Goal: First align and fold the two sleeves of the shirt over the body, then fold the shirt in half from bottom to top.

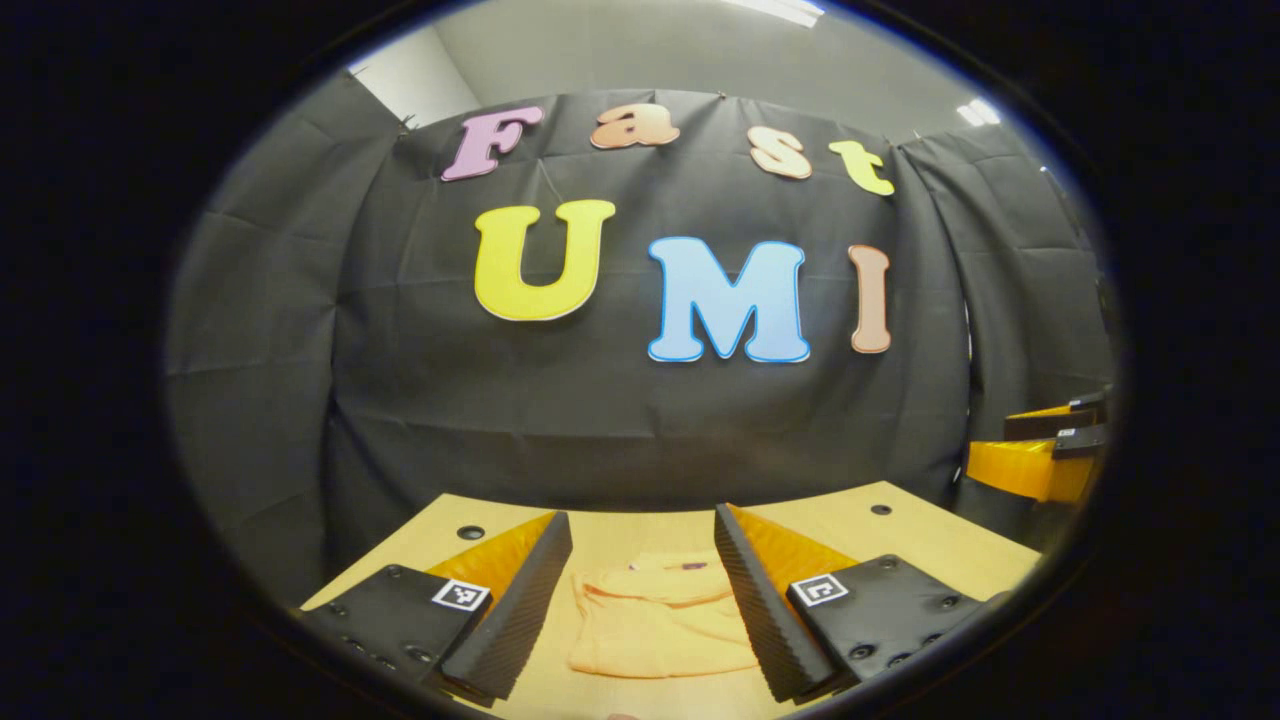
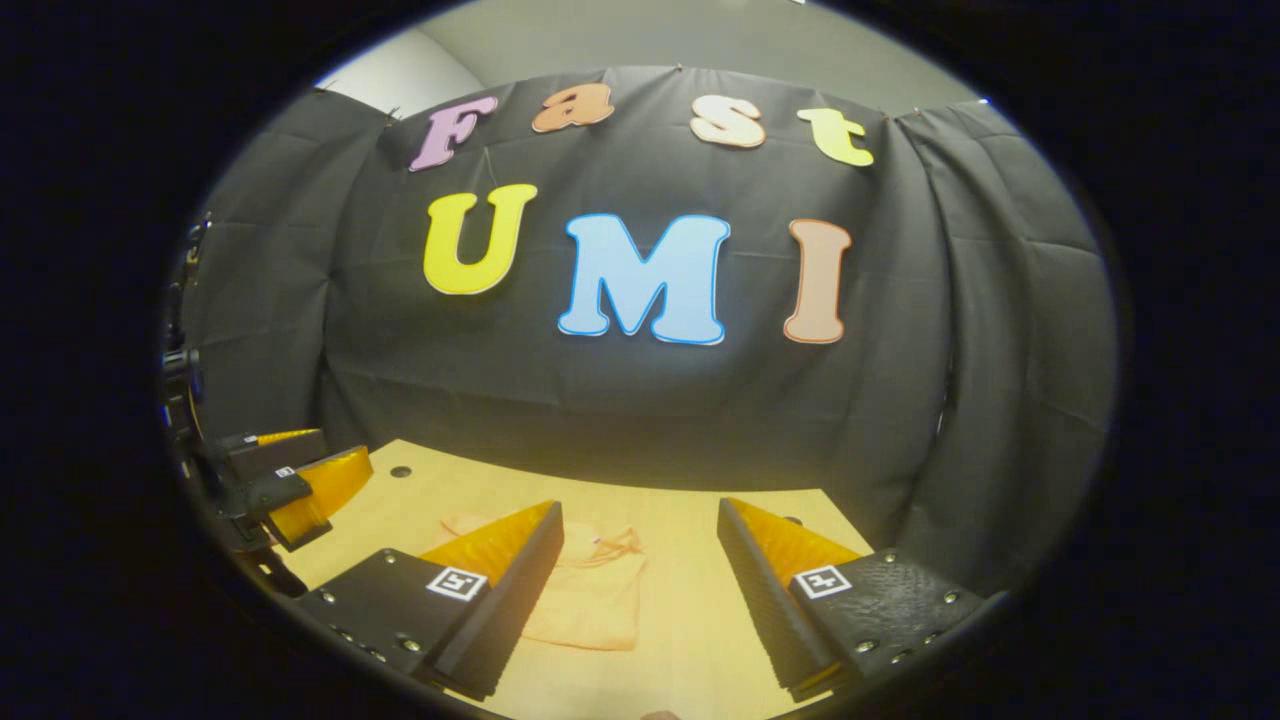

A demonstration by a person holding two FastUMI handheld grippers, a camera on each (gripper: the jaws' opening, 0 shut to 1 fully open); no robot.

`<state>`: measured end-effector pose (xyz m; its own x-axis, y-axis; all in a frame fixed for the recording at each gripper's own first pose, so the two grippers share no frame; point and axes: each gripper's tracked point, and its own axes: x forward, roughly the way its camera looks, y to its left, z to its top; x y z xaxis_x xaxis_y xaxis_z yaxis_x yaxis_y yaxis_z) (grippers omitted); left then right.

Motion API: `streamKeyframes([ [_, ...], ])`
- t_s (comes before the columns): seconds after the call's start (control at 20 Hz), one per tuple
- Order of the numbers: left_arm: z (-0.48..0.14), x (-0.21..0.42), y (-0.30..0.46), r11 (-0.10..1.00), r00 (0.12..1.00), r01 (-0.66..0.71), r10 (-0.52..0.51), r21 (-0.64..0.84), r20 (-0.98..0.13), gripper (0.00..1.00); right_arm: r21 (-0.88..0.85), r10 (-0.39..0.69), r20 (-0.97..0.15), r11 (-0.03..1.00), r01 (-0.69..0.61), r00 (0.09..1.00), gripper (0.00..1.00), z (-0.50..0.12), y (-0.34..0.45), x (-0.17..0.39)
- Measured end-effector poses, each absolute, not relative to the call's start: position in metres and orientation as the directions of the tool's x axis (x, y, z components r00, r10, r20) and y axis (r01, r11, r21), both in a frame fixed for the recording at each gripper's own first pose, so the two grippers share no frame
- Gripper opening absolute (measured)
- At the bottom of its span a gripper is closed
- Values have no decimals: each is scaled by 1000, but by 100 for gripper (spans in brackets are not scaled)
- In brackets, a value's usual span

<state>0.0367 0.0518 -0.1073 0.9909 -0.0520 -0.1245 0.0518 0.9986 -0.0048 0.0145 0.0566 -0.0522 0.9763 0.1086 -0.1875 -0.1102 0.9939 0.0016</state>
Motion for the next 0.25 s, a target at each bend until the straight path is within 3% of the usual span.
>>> streamKeyframes([
  [0.25, -106, 36, 49, 995, 989, 96, -95, 8, -117, 94, 22, 72, -176, 997, -69, 982, 96, -46, 56, 6],
])
